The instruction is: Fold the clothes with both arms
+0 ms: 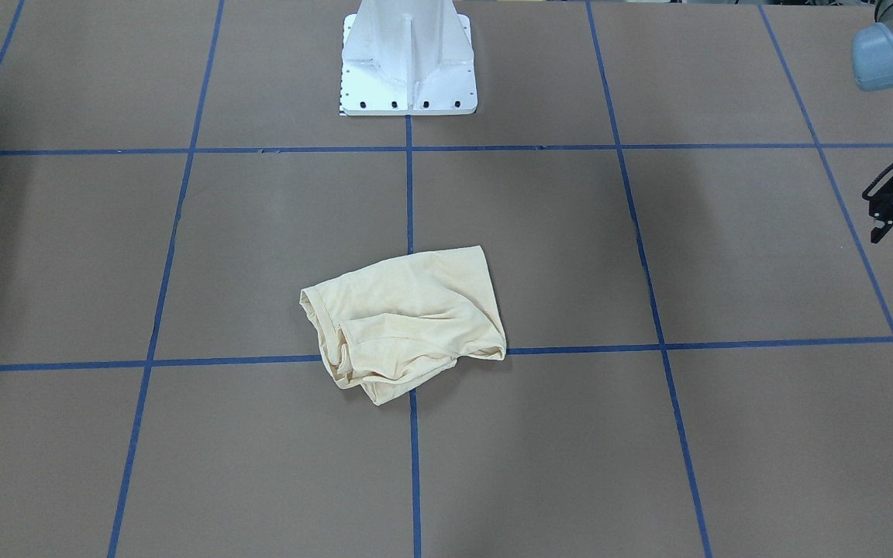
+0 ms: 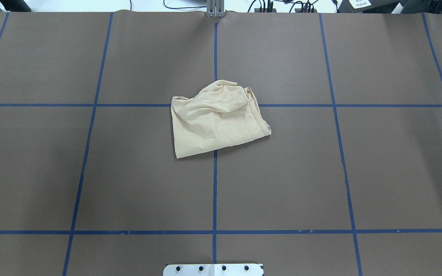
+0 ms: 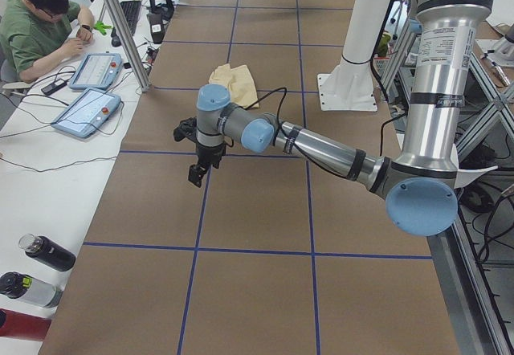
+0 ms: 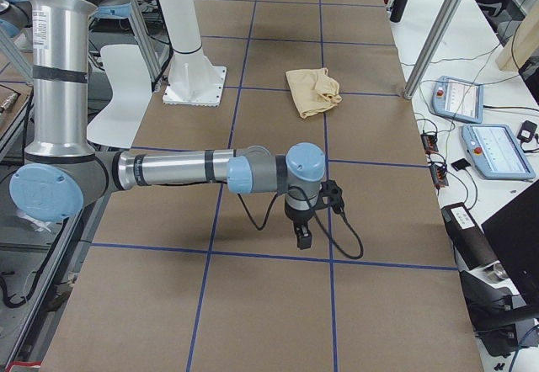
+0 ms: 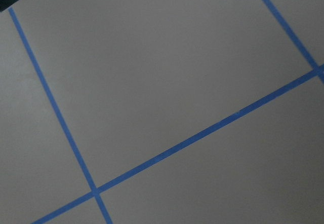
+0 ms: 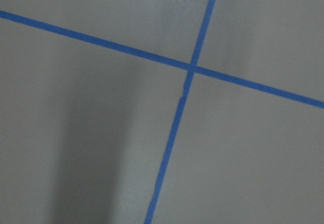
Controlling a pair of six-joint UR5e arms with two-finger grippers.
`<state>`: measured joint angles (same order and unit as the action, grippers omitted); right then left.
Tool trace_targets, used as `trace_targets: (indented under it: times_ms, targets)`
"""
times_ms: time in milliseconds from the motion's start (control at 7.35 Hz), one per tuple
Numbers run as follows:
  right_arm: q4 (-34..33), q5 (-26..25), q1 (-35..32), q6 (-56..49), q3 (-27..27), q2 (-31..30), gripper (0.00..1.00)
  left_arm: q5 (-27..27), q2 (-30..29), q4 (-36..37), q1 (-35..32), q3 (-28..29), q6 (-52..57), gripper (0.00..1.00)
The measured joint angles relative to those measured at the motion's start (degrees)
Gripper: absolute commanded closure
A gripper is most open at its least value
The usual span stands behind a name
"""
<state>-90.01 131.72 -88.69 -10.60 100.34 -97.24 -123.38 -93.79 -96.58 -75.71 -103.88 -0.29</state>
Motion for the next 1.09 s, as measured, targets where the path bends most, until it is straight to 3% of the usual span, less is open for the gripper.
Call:
trace_targets:
  times_ms: [408, 1089]
  targets:
    - [0.24, 0.87, -3.35, 5.48, 3.4, -3.15, 0.0, -10.56, 3.53, 1.78, -8.55, 2.36, -0.14, 0.0]
    - [0.7, 1.05, -3.42, 8.56, 3.7, -3.35, 0.0, -11.09, 8.93, 2.33, -10.36, 3.66, -0.72, 0.0]
